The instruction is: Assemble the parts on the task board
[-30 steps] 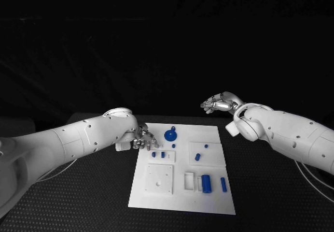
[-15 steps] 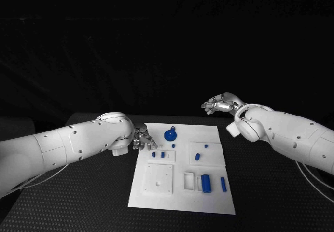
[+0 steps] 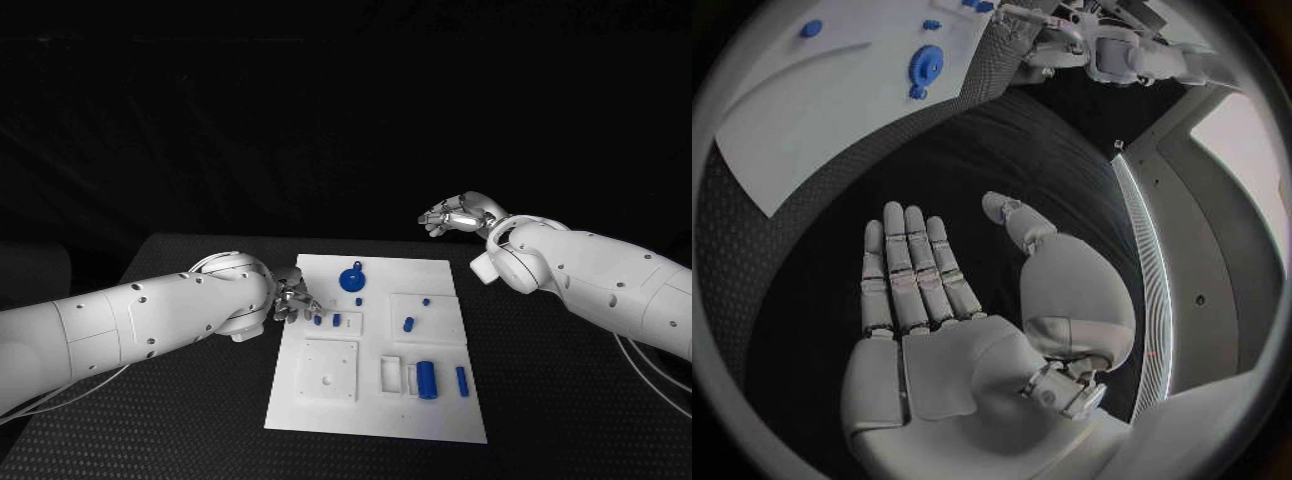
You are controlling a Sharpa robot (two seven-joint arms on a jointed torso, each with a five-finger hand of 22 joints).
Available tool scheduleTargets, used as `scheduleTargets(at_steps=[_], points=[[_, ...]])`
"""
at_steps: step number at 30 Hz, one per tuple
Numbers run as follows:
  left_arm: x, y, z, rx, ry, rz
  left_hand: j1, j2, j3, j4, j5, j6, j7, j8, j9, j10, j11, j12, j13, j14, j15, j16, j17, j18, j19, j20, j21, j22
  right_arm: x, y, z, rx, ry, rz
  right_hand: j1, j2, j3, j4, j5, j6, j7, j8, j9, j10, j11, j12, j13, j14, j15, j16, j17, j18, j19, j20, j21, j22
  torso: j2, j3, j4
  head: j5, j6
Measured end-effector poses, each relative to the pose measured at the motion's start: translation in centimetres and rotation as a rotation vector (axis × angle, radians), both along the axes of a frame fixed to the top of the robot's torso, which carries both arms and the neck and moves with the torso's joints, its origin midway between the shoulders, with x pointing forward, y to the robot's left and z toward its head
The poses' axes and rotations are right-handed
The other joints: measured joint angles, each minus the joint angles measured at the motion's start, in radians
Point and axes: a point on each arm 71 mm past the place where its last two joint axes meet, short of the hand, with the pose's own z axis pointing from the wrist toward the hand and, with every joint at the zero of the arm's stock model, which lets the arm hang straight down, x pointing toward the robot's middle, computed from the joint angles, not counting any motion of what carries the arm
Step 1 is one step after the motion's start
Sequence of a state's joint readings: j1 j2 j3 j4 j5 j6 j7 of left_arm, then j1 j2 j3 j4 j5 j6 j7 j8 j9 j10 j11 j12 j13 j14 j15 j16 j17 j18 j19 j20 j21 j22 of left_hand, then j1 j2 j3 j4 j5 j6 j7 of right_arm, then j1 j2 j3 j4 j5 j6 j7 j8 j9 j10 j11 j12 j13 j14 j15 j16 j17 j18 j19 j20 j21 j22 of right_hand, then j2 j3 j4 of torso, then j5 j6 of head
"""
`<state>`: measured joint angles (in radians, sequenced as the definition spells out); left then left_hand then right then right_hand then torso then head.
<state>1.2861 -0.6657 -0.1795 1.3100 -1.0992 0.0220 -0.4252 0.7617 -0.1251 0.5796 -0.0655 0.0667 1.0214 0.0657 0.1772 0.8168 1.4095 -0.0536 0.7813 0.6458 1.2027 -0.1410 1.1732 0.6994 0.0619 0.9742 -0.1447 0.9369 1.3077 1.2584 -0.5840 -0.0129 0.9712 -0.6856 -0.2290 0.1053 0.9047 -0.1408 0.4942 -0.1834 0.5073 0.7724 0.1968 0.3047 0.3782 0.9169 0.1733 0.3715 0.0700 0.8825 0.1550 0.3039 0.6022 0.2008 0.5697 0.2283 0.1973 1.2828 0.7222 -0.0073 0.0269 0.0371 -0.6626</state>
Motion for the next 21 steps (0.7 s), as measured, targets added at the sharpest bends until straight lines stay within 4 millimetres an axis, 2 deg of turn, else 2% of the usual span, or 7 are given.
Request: scheduleTargets(at_steps=[5,21], points=[[-0.3,0.0,-0.7,0.002,0.007,0.001,-0.009,-0.009,-0.003,0.025,0.0,0.004,-0.004,0.0,-0.006,0.0,0.0,-0.004,0.0,0.0,0.0,-0.004,-0.001,0.0,0.0,0.0,0.0,0.0,0.0,-0.1,0.0,0.0,0.0,-0.001,0.0,0.0,0.0,0.0,0.0,0.0,0.0,0.0,0.0,0.0,0.0,0.0,0.0,0.0,0.0,0.0,0.0,0.0,0.0,0.0,-0.004,0.0,0.0,-0.0003,-0.0006,0.001,0.0],[-0.1,0.1,-1.3,0.011,0.01,0.012,-0.004,-0.004,0.0,0.028,0.0,0.004,-0.004,0.0,-0.011,0.0,0.0,-0.004,0.0,0.0,0.0,-0.004,-0.001,0.0,0.0,0.0,0.0,0.0,0.0,-0.1,0.0,0.0,0.0,-0.001,0.0,0.0,0.0,0.0,0.0,0.0,0.0,0.0,0.0,0.0,0.0,0.0,0.0,0.0,0.0,0.0,0.0,0.0,0.0,0.0,-0.004,0.001,0.0,0.0001,-0.0012,-0.001,-0.003]])
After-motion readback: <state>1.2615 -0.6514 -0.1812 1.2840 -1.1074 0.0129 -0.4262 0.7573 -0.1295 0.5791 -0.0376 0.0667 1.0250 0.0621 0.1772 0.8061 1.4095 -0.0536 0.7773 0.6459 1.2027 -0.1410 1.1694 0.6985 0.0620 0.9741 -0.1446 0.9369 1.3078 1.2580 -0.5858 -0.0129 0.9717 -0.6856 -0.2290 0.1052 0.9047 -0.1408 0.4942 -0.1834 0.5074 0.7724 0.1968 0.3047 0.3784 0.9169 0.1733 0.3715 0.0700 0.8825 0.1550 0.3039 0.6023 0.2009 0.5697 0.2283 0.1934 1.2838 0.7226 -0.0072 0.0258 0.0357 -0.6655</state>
